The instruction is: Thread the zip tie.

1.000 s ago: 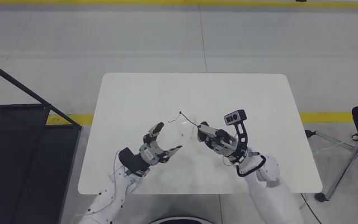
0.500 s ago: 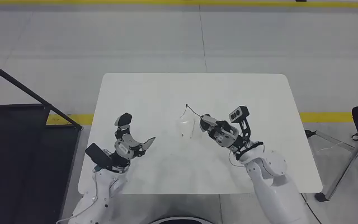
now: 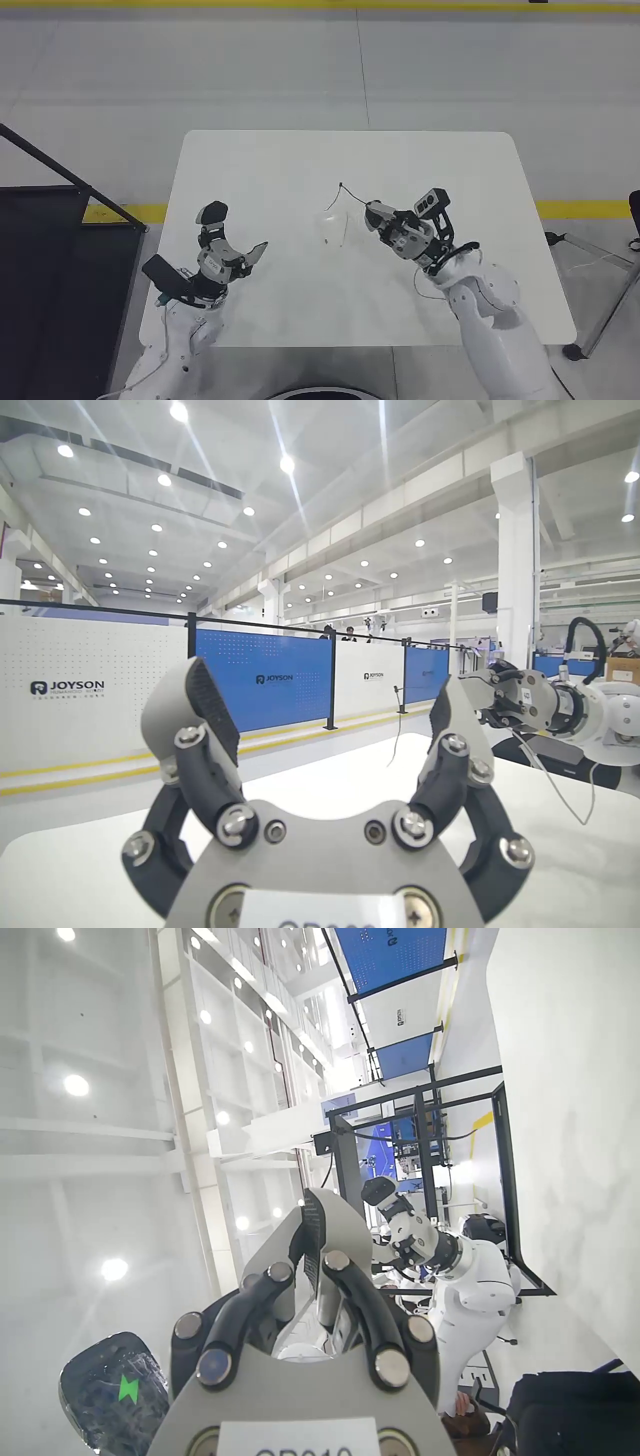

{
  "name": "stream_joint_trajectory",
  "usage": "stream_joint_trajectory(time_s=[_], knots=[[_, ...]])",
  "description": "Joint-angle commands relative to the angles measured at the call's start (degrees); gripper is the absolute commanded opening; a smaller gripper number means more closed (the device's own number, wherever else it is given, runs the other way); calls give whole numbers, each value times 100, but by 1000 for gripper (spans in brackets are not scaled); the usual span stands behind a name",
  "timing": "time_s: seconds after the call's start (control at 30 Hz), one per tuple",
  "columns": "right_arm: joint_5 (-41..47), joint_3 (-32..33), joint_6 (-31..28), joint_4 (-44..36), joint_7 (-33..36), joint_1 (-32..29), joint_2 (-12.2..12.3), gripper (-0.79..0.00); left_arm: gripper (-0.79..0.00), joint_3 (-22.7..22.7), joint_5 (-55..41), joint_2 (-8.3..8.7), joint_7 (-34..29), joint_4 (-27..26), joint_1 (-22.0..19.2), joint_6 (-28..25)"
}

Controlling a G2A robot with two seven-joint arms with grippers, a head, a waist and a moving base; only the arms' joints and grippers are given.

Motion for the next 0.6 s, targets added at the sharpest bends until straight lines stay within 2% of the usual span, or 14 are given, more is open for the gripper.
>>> stream_joint_trajectory(time_s=[0.0, 0.27, 0.43, 0.57], knots=[[187, -6, 387, -15, -184, 22, -3, -785, 0, 0, 0, 0, 0, 0, 0, 0], [929, 17, 2248, 288, -833, 519, -5, -785, 0, 0, 0, 0, 0, 0, 0, 0], [1384, 76, 3200, 539, -771, 809, 19, -785, 0, 0, 0, 0, 0, 0, 0, 0], [1558, 123, 3736, 668, -683, 955, 54, -785, 0, 0, 0, 0, 0, 0, 0, 0]])
